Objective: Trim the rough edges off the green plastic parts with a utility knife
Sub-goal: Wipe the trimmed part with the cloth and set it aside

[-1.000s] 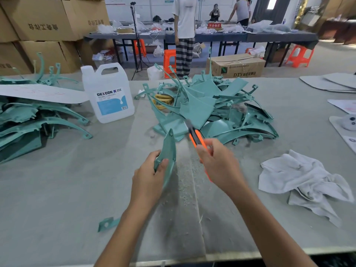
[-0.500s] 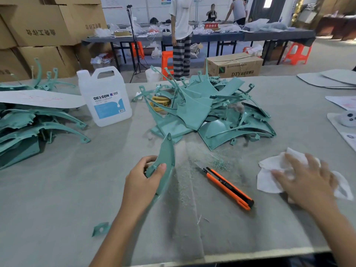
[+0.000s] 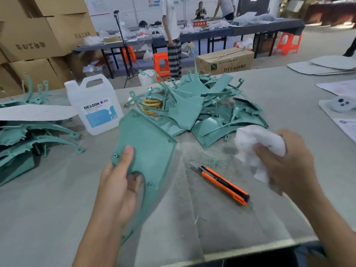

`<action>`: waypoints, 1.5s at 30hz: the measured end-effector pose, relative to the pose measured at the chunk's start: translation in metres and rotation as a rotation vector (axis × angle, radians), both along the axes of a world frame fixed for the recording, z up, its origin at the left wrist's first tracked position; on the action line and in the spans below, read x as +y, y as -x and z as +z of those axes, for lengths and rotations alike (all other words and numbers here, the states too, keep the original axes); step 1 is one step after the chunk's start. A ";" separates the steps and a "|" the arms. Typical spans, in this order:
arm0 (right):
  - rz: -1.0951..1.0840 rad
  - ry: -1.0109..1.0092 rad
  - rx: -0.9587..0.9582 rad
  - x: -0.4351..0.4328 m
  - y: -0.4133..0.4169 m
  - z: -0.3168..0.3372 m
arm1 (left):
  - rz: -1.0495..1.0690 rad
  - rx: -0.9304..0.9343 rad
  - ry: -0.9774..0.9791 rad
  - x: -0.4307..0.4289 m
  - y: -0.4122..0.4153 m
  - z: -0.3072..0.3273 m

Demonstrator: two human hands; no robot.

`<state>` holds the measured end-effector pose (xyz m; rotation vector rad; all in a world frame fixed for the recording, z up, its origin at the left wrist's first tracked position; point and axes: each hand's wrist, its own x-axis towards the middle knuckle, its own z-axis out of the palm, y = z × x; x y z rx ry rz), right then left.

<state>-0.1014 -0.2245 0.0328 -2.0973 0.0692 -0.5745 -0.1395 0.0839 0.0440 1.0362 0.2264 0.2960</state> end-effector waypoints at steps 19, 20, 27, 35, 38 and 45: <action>0.408 -0.069 -0.331 0.171 0.017 0.014 | -0.198 0.035 0.063 -0.048 0.022 0.003; 0.505 -0.070 -0.319 0.180 0.030 0.002 | -0.145 0.050 0.057 -0.049 0.019 0.003; 0.487 0.099 0.030 0.130 0.026 -0.062 | 0.061 -0.072 0.060 -0.023 0.021 0.009; 0.794 -0.530 0.125 0.105 0.007 0.000 | -0.094 -0.247 -0.526 -0.003 0.021 0.030; 1.030 -0.584 0.162 0.104 0.015 0.003 | -0.027 -0.239 -0.745 -0.001 0.015 0.029; 0.421 -0.301 -0.220 0.111 0.022 -0.002 | 0.327 -0.062 -0.713 -0.012 0.014 0.000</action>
